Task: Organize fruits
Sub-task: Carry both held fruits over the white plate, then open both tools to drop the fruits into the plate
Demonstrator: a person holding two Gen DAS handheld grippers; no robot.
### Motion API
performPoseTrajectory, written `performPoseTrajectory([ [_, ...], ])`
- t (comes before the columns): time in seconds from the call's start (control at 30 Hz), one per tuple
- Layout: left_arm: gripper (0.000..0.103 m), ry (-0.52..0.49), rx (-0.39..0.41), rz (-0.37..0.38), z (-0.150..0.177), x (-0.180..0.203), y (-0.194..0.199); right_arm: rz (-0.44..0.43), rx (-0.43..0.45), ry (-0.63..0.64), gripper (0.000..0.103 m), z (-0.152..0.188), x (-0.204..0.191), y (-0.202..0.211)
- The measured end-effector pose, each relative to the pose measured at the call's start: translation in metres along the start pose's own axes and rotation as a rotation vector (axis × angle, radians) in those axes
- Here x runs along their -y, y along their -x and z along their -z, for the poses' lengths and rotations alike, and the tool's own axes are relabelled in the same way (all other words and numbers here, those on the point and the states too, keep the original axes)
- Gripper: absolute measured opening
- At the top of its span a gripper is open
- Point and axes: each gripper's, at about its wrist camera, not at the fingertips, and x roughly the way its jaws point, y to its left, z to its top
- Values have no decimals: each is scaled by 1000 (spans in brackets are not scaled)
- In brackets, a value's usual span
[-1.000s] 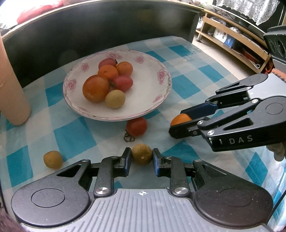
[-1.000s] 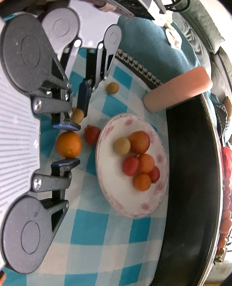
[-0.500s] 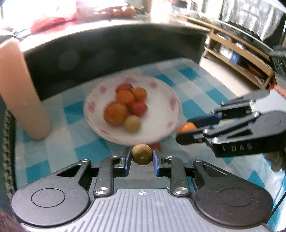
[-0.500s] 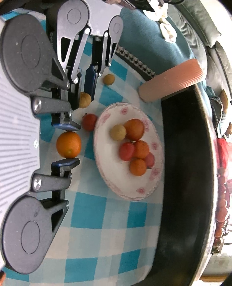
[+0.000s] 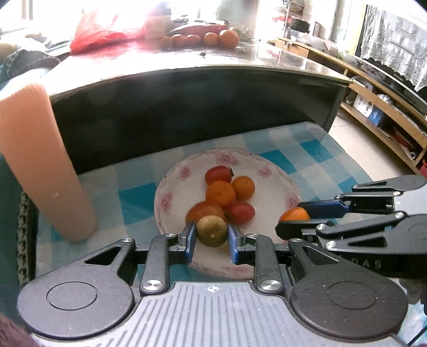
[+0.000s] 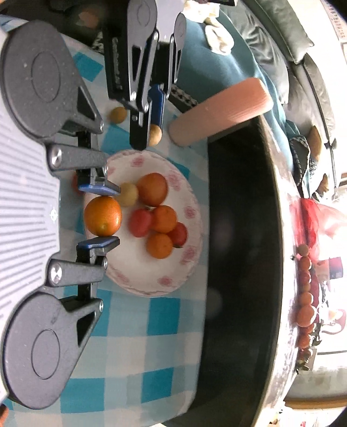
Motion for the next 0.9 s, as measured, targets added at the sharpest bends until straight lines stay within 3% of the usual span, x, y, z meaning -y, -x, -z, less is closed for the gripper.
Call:
performPoseTrajectory([
  [0.9,36,5,-39,-18,3,5,-20,92,-28,42,49,-7,4,-32],
])
